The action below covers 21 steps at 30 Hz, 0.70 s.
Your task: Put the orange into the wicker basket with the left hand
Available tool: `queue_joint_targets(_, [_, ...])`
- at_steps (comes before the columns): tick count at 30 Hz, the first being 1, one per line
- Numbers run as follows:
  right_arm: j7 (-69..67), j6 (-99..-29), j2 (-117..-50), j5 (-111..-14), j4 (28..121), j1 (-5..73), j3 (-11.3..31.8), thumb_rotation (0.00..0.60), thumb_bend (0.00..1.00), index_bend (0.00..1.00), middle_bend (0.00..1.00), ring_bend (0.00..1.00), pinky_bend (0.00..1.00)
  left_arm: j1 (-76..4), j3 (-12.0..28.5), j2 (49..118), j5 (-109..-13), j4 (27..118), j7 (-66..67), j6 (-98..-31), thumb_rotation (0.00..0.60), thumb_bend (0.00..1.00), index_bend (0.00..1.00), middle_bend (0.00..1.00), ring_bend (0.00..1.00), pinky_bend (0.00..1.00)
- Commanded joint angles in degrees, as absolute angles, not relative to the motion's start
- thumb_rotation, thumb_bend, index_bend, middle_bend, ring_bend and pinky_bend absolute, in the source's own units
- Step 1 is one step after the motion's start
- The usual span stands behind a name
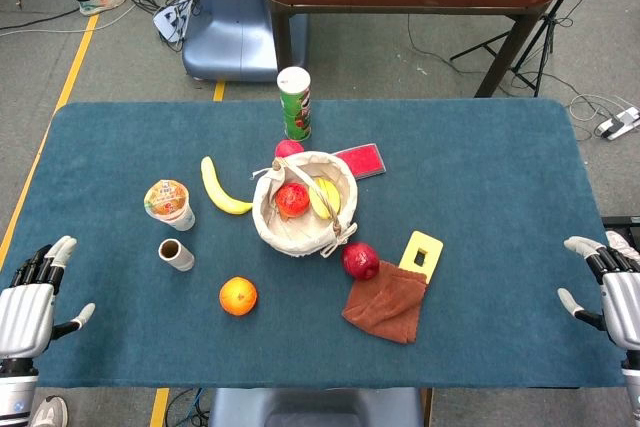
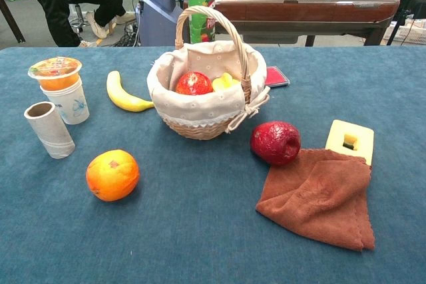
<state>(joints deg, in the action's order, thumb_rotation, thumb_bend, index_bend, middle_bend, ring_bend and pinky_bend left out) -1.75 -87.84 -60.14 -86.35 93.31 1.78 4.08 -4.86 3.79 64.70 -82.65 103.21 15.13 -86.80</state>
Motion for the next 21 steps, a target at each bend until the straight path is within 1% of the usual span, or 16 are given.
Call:
queue_joint_targets(1, [-1.78,-87.63,-60.01,-86.25,93.35,1.89,4.13,0.6,0.22,0.28,0.27,0.27,0.4,-4.89,3.77,64.82,-82.54,103.22,15.3,-86.69,0.6,0.22,0.08,0.08,0.09,0.13])
queue_joint_targets(11, [-1.86,-88.35,-59.52,-86.18,93.29,1.82,4.65,0.6,0.22,0.28,0.27,0.27,0.4,-5.34,3.63,64.59,-84.1,102.65,14.59,-86.59,0.6,0.22,0.08,0.08,0.09,0.13])
queue_joint_targets(14, [-1.29,-88.79,-59.59,-85.8,93.29,1.75,5.04,0.6,0.22,0.28,0.27,0.27,0.4,-6.25,2.76,63.66,-86.48,101.45,13.23,-85.16,0.6,0.22,0.09,0.08,0.09,0.13])
queue_joint_targets(21, [-0.28,-88.37,-59.3,-85.35,93.88,2.02,5.32,0.6,0.22,0.28,0.27,0.27,0.4,-9.94,0.29,62.09,-94.63,98.0,4.5,-81.07,0.6,0.22,0.1,0.08,0.1,0.13])
